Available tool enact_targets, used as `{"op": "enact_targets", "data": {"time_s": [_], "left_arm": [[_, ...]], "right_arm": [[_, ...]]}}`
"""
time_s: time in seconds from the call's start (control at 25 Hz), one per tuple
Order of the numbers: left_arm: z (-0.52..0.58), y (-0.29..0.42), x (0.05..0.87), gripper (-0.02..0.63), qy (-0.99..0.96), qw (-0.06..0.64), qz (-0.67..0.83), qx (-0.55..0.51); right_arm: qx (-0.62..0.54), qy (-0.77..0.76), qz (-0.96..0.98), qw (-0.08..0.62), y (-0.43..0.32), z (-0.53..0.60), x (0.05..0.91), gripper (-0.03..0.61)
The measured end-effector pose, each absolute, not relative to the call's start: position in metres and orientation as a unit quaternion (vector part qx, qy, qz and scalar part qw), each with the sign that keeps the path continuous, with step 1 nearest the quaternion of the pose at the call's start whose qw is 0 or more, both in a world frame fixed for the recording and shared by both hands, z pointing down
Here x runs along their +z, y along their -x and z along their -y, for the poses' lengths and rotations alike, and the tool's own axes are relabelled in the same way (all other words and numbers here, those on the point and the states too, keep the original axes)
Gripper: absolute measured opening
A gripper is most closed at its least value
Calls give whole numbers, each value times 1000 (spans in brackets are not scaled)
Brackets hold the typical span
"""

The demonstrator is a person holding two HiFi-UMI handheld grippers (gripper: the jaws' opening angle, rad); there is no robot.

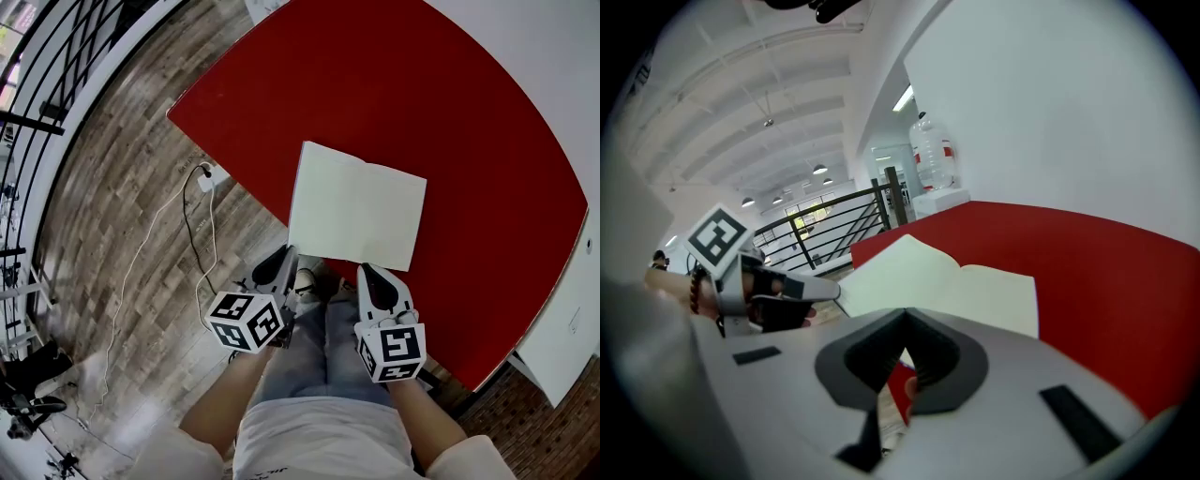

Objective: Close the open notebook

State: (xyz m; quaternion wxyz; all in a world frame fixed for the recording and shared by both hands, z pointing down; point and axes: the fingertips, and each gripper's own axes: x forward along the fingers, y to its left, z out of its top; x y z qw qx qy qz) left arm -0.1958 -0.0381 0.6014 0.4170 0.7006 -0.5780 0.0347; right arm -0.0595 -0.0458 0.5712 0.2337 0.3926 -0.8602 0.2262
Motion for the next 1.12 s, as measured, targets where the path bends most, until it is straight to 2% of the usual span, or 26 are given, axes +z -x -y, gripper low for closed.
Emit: {"op": "enact_targets", "data": {"time_s": [0.16,0.4,0.76,1.12], "left_arm": [[48,169,562,28,-737,364,565,69],[45,108,548,28,-786,296,524,141],[41,19,564,29,-822,303,449,177],[42,-32,614,31,-830,270,418,250]], "right_arm": [[227,-417,853,216,42,53,563,5],[230,-460,835,196,-5,56,556,5],[253,-521,793,189,-70,43,555,5],[267,-546,770,192,-102,35,569,5]]}}
